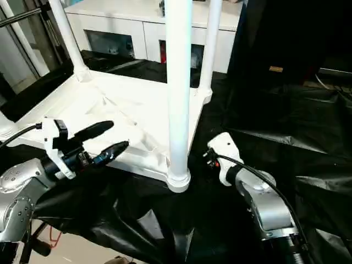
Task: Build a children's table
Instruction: Rotate table base
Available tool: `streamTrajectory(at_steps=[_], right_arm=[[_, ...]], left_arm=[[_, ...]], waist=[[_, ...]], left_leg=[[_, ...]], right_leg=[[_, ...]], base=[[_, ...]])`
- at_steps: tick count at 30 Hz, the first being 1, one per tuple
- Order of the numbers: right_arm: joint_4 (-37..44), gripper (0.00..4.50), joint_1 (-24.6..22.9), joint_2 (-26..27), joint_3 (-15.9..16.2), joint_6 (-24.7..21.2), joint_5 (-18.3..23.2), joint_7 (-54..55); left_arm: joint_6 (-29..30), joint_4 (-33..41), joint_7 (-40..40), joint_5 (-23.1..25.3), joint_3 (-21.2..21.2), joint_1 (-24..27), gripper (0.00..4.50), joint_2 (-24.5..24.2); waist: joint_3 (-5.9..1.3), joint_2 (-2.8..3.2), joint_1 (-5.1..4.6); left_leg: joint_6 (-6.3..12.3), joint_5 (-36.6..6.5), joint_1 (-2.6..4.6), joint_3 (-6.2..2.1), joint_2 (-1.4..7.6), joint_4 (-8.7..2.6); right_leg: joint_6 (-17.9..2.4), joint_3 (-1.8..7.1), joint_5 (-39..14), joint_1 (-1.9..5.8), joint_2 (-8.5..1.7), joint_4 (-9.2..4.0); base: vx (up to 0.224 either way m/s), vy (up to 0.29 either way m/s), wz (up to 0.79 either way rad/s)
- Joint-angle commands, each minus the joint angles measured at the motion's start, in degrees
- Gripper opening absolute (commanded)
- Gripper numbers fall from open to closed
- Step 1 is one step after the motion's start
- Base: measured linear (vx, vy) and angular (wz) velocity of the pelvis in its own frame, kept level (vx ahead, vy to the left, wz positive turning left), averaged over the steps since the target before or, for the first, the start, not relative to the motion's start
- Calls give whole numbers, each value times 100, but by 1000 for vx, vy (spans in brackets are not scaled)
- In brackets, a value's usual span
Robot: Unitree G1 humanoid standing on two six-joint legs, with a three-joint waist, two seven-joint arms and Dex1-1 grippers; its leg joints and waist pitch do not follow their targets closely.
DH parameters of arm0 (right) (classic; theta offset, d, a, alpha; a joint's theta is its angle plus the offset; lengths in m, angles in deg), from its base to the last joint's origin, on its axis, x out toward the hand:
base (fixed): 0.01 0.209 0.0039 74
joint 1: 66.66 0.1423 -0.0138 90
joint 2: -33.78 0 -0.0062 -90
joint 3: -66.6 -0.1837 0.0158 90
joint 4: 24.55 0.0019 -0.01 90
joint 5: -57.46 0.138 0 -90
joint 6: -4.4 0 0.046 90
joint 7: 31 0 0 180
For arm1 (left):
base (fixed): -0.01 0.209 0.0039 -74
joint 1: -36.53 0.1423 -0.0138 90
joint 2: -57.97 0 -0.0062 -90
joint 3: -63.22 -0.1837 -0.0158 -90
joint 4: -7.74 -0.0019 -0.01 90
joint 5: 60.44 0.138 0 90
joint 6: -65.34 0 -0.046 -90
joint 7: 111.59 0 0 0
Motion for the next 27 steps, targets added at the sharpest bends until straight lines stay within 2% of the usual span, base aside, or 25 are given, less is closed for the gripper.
streamTrajectory(at_steps=[1,4,5,7,9,12,13,16,17,18,19,20,21,22,24,27], right_arm=[[158,367,12,14,-19,-120,69,77],[191,367,-38,24,-9,-118,63,93],[201,367,-48,26,-4,-122,64,90],[203,367,-45,30,-8,-135,72,81],[203,367,-38,31,-20,-148,84,75],[203,367,-19,80,-114,-211,148,148],[208,367,-21,92,-129,-218,157,165],[187,367,-21,116,-169,-205,173,202],[169,367,-21,122,-180,-187,161,230],[131,367,-11,129,-197,-166,152,260],[121,367,-8,129,-200,-162,153,262],[49,367,25,128,-213,-135,151,271],[38,367,31,127,-214,-132,151,271],[-16,367,77,116,-216,-122,145,275],[-113,367,164,82,-222,-102,146,268],[-180,367,228,30,-209,-74,113,252]], left_arm=[[-29,11,325,268,73,23,443,2],[-48,-44,494,419,39,60,443,7],[-73,-64,489,420,26,57,443,20],[-88,-73,492,403,22,53,443,32],[-92,-83,521,396,22,47,443,43],[-97,-78,729,439,15,44,443,129],[-93,-61,767,451,9,52,443,146],[-36,-9,960,595,-51,73,443,187],[-38,-6,1023,686,-99,74,443,195],[-39,-17,1050,754,-164,59,443,213],[-39,-23,1049,758,-173,54,443,218],[-78,-108,1014,805,-249,-20,443,238],[-89,-127,1006,814,-262,-36,443,240],[-165,-277,969,881,-327,-175,443,231],[-173,-505,866,885,-390,-404,443,211],[-99,-657,766,928,-456,-586,443,138]], waist=[[-341,-51,11],[-342,-59,10],[-343,-78,10],[-351,-68,12],[-354,-90,11],[-353,-113,5],[-354,-137,-2],[-363,-127,-3],[-358,-145,-11],[-358,-190,-21],[-356,-178,-13],[-359,-239,-18],[-358,-189,-5],[-360,-240,-19],[-364,-241,-14],[-370,-251,-26]], left_leg=[[121,-986,11,-89,204,-416],[125,-958,9,-89,202,-414],[132,-950,8,-85,202,-411],[132,-907,7,-87,203,-407],[154,-827,-1,-81,199,-398],[177,-817,-2,-75,198,-393],[183,-799,-3,-68,198,-389],[180,-739,-3,-74,203,-385],[181,-748,-4,-73,201,-389],[189,-737,-2,-67,204,-387],[189,-727,-4,-72,200,-389],[202,-693,-3,-60,202,-385],[181,-714,7,-70,210,-393],[184,-704,10,-59,211,-388],[129,-731,38,-65,207,-399],[70,-716,35,-75,219,-398]], right_leg=[[-833,319,-1217,232,-431,-493],[-821,314,-1242,230,-435,-494],[-804,316,-1297,229,-441,-504],[-814,317,-1236,228,-439,-495],[-852,318,-1081,232,-438,-475],[-849,316,-1110,233,-440,-479],[-847,318,-1101,234,-438,-481],[-827,318,-1048,234,-434,-473],[-813,316,-1037,233,-427,-473],[-792,318,-1023,235,-426,-480],[-785,318,-1046,238,-434,-474],[-773,322,-1062,237,-435,-478],[-778,320,-1114,224,-442,-475],[-771,323,-1085,222,-435,-486],[-774,322,-1011,211,-426,-468],[-844,323,-744,228,-437,-434]], base=[[0,0,0],[0,0,0],[0,0,0],[0,0,0],[0,0,0],[0,0,0],[0,0,0],[0,0,0],[0,0,0],[0,0,0],[0,0,0],[0,0,0],[0,0,0],[0,0,0],[0,0,0],[0,0,0]])
